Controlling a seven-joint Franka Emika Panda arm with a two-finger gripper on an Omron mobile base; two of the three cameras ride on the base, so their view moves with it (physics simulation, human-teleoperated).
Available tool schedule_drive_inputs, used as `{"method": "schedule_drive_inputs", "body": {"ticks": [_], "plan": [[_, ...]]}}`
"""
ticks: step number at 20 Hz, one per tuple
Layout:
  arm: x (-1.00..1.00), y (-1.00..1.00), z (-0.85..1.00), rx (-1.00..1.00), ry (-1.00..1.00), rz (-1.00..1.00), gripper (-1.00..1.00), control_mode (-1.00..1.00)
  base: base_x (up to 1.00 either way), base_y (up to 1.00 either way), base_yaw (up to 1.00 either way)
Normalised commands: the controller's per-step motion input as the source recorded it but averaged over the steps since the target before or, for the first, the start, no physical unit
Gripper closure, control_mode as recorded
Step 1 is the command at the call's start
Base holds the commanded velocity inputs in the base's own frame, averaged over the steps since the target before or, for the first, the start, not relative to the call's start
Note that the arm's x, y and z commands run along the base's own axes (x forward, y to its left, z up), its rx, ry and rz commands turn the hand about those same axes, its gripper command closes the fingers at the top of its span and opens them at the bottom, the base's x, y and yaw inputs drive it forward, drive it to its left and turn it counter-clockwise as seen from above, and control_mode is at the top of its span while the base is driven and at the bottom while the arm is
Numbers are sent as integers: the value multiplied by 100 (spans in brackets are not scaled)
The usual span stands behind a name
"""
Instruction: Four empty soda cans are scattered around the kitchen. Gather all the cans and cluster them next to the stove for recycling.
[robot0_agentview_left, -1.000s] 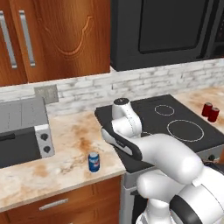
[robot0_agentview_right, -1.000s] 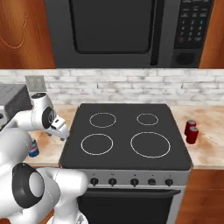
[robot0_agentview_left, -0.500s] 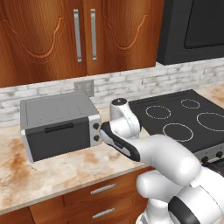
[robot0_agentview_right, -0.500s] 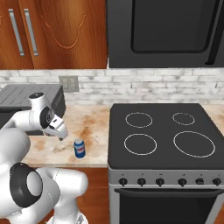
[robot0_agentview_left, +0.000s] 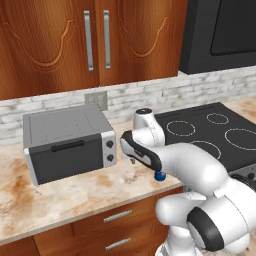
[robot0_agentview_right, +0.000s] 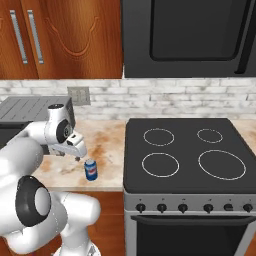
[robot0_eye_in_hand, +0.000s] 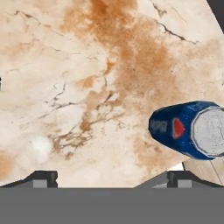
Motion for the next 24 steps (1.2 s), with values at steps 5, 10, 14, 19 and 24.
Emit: {"method": "schedule_drive_inputs", "body": {"ticks": [5,10,14,19,24], "plan": [[-6,-12,42,3,19,-1,-100,-100,0,0,0],[-24,-27,0,0,1,0,-100,-100,0,0,0],[-63,-27,-15,0,-4,-3,-100,-100,0,0,0],[12,-38,-13,-1,-8,-5,-100,-100,0,0,0],[45,-39,-11,0,0,0,-100,-100,0,0,0]]}}
